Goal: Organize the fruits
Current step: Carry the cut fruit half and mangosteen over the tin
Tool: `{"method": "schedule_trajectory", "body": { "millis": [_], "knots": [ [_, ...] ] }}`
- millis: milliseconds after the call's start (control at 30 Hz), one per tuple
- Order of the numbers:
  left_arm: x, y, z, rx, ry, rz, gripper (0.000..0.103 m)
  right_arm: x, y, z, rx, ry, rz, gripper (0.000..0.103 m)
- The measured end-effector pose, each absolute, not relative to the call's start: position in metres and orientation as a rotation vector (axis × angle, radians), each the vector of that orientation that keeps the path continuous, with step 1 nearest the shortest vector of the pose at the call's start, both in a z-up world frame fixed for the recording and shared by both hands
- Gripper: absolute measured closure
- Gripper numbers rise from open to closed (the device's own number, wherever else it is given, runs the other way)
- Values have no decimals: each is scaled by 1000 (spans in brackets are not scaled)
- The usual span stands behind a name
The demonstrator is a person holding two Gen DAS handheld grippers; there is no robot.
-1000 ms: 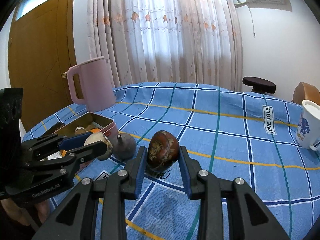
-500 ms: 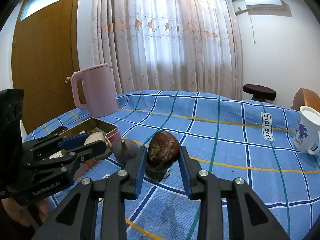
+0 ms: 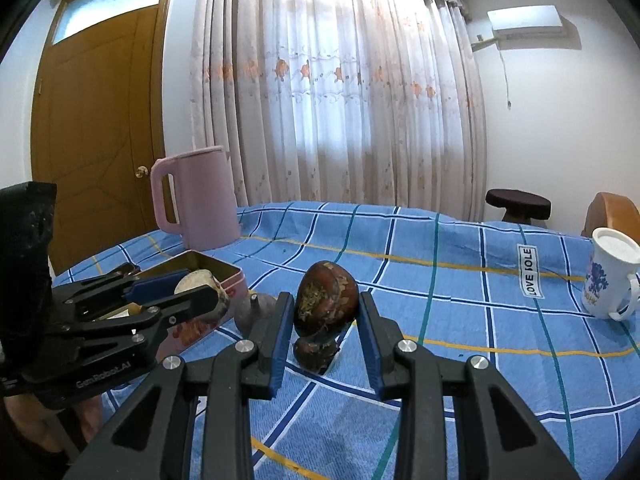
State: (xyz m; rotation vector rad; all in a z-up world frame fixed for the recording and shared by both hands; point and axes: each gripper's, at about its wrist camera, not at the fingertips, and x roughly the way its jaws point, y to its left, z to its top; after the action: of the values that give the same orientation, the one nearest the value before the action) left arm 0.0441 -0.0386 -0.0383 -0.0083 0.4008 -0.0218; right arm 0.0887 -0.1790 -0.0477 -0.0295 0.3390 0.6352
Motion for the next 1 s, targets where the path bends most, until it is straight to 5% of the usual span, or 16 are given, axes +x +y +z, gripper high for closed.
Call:
{"method": "schedule_trajectory", "body": {
  "millis": [1000],
  "knots": [
    [47, -17, -40, -48, 427, -2, 68, 86, -160, -46, -74, 367, 634, 69]
  ]
}}
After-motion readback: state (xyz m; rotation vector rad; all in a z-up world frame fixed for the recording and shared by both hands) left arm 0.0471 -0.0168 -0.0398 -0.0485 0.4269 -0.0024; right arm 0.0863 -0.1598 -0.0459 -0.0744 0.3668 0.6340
